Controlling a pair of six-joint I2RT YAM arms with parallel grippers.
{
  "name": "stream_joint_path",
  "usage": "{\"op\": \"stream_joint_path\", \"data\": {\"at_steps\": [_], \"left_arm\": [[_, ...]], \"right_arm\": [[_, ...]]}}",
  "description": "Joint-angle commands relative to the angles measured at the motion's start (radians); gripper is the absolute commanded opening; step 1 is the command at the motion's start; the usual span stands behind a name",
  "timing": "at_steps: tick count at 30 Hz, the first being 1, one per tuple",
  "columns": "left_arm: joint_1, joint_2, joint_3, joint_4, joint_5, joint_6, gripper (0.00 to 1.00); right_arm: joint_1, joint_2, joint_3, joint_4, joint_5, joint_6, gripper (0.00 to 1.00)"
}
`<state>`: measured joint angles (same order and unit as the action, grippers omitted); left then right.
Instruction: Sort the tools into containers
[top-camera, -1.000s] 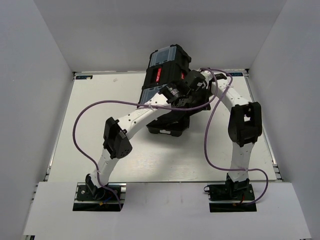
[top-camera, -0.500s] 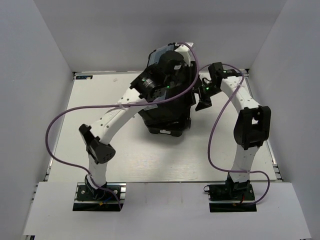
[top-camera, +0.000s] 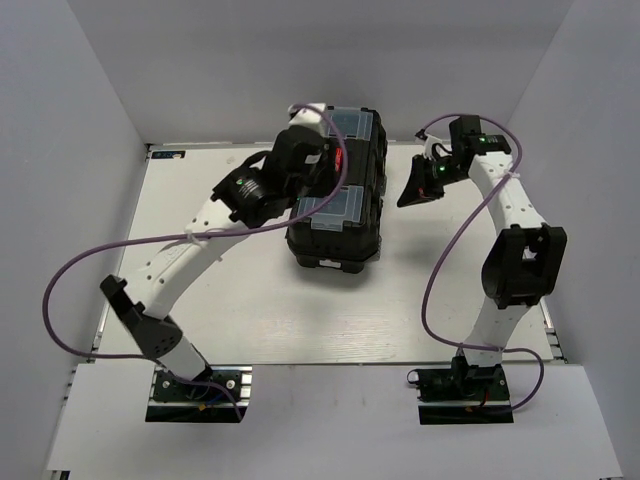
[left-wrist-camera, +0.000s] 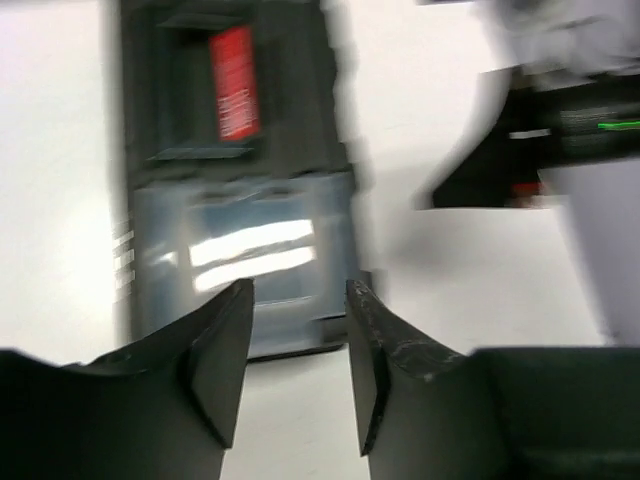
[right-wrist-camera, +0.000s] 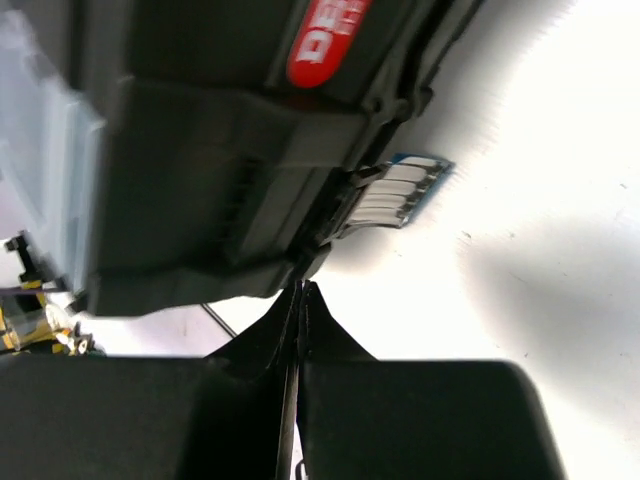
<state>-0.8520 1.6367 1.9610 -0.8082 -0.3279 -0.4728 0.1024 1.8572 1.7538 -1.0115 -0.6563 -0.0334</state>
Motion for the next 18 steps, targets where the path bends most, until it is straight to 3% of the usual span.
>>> {"op": "stream_joint_path", "data": {"at_steps": [1, 5, 9, 11, 12, 15, 18], "left_arm": [[0.063, -0.110, -0.173, -0.031, -0.183, -0.069, 0.51], [0.141, -0.190, -0.358, 0.033, -0.206, -0.147, 0.42], [0.209, -0.203, -0.474, 0.098, -0.143, -0.182, 0.45], [0.229, -0.184, -0.488, 0.109, -0.128, -0.182, 0.51], [0.244, -0.184, -0.501, 0.109, -0.105, -0.191, 0.53], [0.266, -0.159, -0.545, 0.144, -0.045, -0.191, 0.58], [0.266, -0.124, -0.556, 0.153, 0.012, -0.191, 0.58]], "right_arm": [[-0.012, -0.078, -0.013, 0.025, -0.107, -0.049, 0.00], [-0.001, -0.102, 0.012, 0.063, -0.283, -0.115, 0.00], [0.016, -0.096, 0.015, 0.141, -0.471, -0.146, 0.00], [0.025, -0.087, -0.011, 0.241, -0.538, -0.077, 0.00], [0.037, -0.087, -0.017, 0.372, -0.580, 0.023, 0.00], [0.078, -0.061, -0.043, 0.502, -0.570, 0.149, 0.00], [0.132, -0.006, 0.007, 0.490, -0.545, 0.182, 0.00]]}}
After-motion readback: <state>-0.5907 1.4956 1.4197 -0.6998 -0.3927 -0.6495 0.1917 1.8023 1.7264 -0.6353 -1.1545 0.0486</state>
